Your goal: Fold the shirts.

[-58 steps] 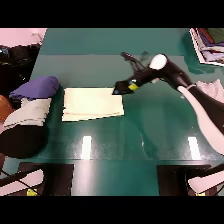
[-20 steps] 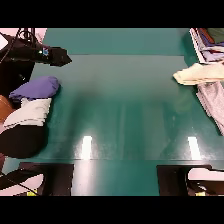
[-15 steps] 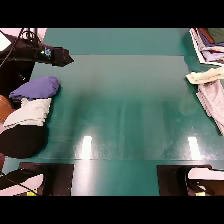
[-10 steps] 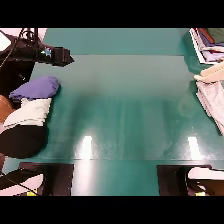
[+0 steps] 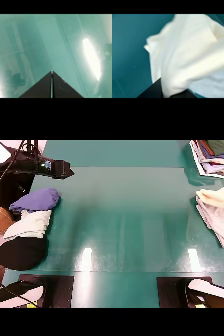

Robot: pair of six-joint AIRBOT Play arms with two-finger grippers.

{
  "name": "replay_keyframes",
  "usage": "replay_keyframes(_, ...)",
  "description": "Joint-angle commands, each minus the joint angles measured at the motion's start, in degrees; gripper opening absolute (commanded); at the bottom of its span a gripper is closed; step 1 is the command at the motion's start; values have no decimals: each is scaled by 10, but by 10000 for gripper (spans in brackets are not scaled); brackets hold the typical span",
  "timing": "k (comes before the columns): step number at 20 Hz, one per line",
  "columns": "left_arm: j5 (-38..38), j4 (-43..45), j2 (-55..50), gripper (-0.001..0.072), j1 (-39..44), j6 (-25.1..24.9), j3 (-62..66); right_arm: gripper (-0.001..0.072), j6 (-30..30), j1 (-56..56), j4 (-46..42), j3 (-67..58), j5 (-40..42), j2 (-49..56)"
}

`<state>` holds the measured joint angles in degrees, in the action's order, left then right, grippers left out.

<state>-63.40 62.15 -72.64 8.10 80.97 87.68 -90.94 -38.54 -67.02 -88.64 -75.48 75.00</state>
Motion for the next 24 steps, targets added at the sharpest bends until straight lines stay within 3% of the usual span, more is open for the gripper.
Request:
replay_keyframes(1,-2,0,0,25,0,-5,0,23,-2,-42,-78,113,-15,-62)
replay_keyframes(2,-3,0,0,25,0,-5,0,109,-1,-60,-87,139,-15,-74)
replay_keyframes(4,-3,0,0,25,0,-5,0,444,-1,-103,-97,178,-16,-94)
replay_keyframes(5,-3,0,0,26,0,-5,0,517,-1,-125,-95,188,-18,-100)
replay_keyframes(8,-3,0,0,25,0,-5,0,516,3,-158,-76,182,-30,-117)
replay_keyframes(11,4,0,0,26,0,-5,0,515,15,-113,2,162,-21,-144)
replay_keyframes(16,7,0,0,26,0,-4,0,500,15,99,59,153,10,-183)
replay_keyframes(17,10,-1,0,26,0,-4,0,431,17,144,58,153,13,-186)
replay_keyframes(20,11,-1,0,26,0,-4,0,79,48,270,55,153,22,-187)
replay_keyframes(21,11,-1,0,26,0,-4,0,15,54,301,55,153,27,-187)
replay_keyframes(24,11,-1,0,26,0,-4,0,15,54,363,55,153,44,-187)
